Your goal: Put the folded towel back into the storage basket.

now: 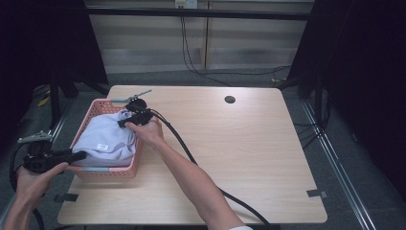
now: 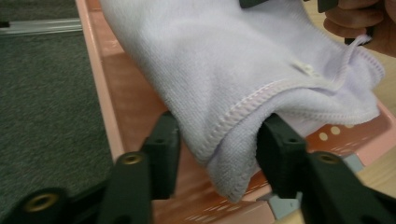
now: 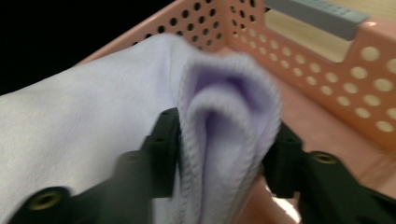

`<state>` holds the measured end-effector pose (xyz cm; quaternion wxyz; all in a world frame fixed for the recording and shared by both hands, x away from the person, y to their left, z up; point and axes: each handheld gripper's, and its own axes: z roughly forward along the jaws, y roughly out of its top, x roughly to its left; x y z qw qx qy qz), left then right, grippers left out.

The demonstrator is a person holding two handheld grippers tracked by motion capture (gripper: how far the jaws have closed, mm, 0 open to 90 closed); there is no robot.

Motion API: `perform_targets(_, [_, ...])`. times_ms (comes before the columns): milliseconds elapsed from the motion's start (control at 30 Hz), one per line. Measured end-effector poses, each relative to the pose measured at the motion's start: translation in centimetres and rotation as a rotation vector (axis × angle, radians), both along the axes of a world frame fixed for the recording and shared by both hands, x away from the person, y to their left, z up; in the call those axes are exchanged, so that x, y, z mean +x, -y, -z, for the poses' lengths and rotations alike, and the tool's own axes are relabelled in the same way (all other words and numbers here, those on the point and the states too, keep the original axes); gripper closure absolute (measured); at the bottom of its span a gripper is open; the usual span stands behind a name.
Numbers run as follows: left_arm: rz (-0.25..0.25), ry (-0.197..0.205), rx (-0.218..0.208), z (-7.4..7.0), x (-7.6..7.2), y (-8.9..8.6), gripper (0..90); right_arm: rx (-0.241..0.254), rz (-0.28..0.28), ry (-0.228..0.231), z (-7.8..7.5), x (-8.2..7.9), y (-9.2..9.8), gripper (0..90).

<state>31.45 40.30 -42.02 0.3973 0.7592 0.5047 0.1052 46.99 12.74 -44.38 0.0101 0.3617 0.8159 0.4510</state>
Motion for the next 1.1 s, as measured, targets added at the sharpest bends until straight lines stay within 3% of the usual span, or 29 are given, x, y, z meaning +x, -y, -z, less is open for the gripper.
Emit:
perform_targets(133, [0.008,0.033,0.007,-0.7,-0.7,0.3,41.1,0.028,0.008,0.013,0.0,1.1,0.9,35.0])
perform_targets(233, [-0.003,0.049,0.006,-1.4,-0.9,0.4,35.6,0.014,0.017,0.03,-0.5,1.4,1.8,33.1])
perform_targets(367, [0.001,0.073,0.0,-1.8,-1.3,1.9,37.1,0.032,-0.022,0.057,-1.4,0.8,3.5,33.4])
perform_targets(533, [-0.006,0.091,0.008,-1.6,-1.9,5.6,38.2,0.06,-0.08,0.121,-2.8,-1.5,7.4,33.1])
perform_targets(667, [0.105,0.126,-0.02,-1.7,-2.6,9.0,39.9,0.074,-0.089,0.143,-3.5,-3.5,11.3,33.9])
perform_targets(700, [0.115,0.145,-0.009,-1.6,-2.8,10.0,40.2,0.081,-0.093,0.145,-3.6,-4.0,12.2,34.3])
perform_targets(733, [0.126,0.149,0.007,-1.6,-2.9,10.9,39.8,0.081,-0.091,0.15,-3.6,-4.6,13.1,34.4])
perform_targets(867, [0.129,0.169,-0.02,-1.0,-3.4,14.0,36.3,0.09,-0.07,0.172,-3.5,-7.2,16.5,34.7])
perform_targets(933, [0.142,0.156,-0.029,-0.3,-3.8,15.7,35.8,0.097,-0.061,0.167,-3.1,-8.3,18.2,34.7])
perform_targets(967, [0.15,0.157,-0.036,0.0,-4.0,16.2,34.4,0.069,-0.043,0.179,-2.9,-9.0,19.2,34.7])
perform_targets(1033, [0.164,0.147,-0.055,0.7,-4.5,17.4,32.5,0.058,-0.031,0.175,-2.6,-9.9,20.7,34.1])
perform_targets(1100, [0.203,0.135,-0.03,1.2,-4.7,18.6,30.0,0.053,-0.006,0.184,-2.4,-11.1,22.4,33.1])
